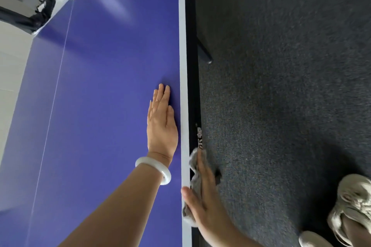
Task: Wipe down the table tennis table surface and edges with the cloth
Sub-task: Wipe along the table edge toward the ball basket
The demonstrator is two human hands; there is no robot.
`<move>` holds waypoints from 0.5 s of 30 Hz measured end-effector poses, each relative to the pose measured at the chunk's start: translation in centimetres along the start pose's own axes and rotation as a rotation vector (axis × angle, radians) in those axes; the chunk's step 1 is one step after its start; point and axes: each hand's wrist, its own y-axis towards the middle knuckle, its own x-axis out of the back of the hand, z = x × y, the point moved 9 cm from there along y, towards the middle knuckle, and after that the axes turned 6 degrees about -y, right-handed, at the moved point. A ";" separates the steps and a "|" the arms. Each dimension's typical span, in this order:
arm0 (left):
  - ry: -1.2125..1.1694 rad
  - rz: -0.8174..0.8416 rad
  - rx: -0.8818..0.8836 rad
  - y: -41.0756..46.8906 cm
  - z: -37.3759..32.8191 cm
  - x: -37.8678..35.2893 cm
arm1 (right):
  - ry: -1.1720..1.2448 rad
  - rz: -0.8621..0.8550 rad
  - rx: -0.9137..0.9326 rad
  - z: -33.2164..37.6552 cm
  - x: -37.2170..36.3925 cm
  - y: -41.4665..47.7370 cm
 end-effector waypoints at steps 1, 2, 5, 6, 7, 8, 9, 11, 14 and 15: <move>-0.035 -0.004 0.004 0.0 0.1 0.1 | 0.004 0.015 -0.026 -0.6 -0.4 -0.7; -0.065 -0.005 0.010 0.0 0.2 0.1 | 0.022 0.033 -0.059 -0.7 -0.6 -0.8; -0.156 -0.013 0.079 -0.1 0.7 0.4 | 0.042 0.050 -0.117 -0.6 -1.0 -0.3; -0.181 -0.014 0.108 -0.1 0.8 0.5 | 0.017 0.046 -0.129 -0.9 -1.0 -0.3; -0.190 -0.004 0.128 -0.2 0.8 0.6 | -0.006 0.045 -0.141 -1.1 -1.0 -0.4; -0.184 0.018 0.134 -0.5 0.6 0.6 | -0.013 0.043 -0.146 -1.3 -0.9 -0.5; -0.172 0.049 0.126 -1.1 0.5 0.6 | -0.016 0.046 -0.151 -1.4 -1.0 -0.5; -0.132 0.115 0.073 -3.5 -0.3 0.8 | -0.002 0.053 -0.157 -1.6 -0.7 -0.3; 0.020 0.186 -0.023 -9.6 0.1 2.0 | 0.014 0.077 -0.168 -1.5 -0.8 -0.3; 0.080 0.193 -0.045 -11.6 0.5 2.4 | 0.006 0.077 -0.161 -1.2 -0.7 -0.3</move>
